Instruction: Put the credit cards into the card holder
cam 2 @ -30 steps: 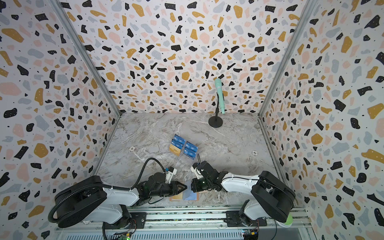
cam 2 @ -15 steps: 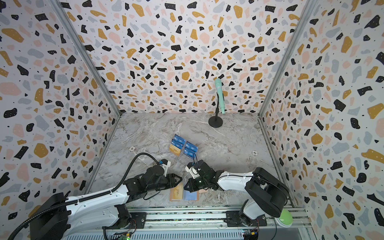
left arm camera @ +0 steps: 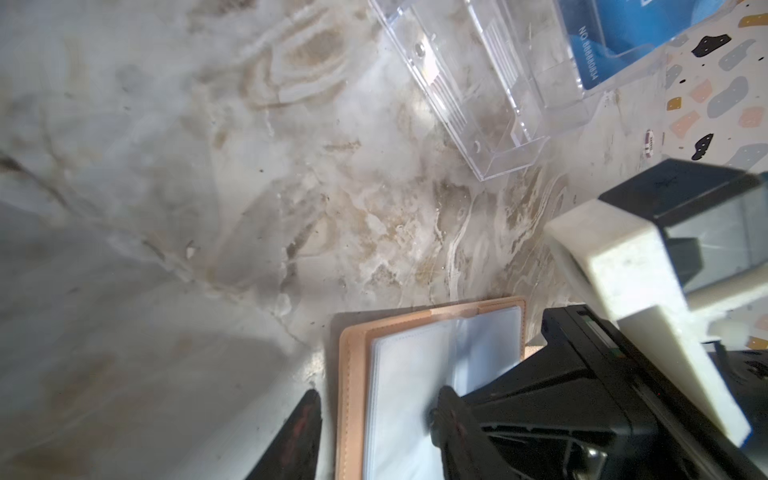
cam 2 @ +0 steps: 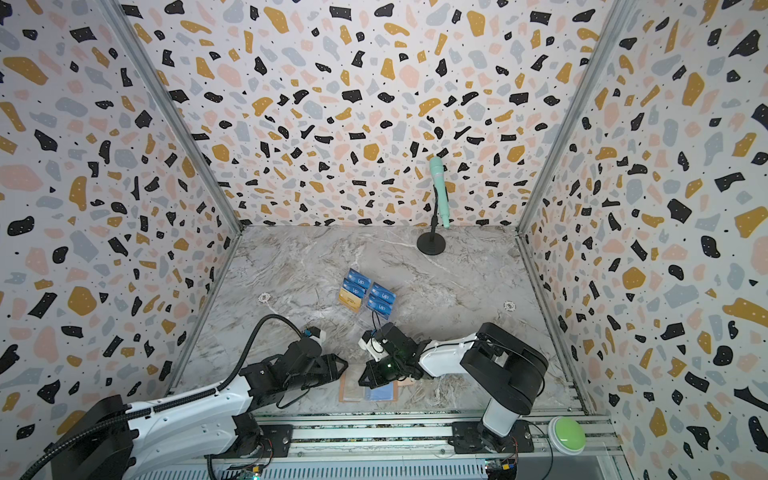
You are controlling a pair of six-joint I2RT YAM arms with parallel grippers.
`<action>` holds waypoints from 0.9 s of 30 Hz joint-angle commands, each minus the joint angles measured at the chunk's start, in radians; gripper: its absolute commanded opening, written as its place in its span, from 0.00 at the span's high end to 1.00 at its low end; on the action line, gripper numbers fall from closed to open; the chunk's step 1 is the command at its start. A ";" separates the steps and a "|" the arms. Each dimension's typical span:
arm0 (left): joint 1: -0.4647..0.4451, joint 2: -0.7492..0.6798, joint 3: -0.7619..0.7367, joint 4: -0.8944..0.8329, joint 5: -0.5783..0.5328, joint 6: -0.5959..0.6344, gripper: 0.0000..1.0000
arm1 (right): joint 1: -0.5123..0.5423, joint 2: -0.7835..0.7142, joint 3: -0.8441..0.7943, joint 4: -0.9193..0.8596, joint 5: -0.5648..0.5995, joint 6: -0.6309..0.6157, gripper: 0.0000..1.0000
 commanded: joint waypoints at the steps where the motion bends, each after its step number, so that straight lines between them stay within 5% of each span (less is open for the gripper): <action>1: 0.006 0.003 -0.008 0.053 0.001 -0.004 0.54 | -0.011 -0.003 0.054 0.030 -0.010 -0.006 0.98; 12: 0.062 -0.133 -0.045 -0.038 -0.311 -0.079 0.59 | -0.153 0.038 0.403 -0.320 -0.040 -0.264 0.95; 27: 0.092 -0.137 -0.033 -0.009 -0.270 0.016 0.58 | -0.229 0.362 1.032 -0.693 0.206 -0.482 0.81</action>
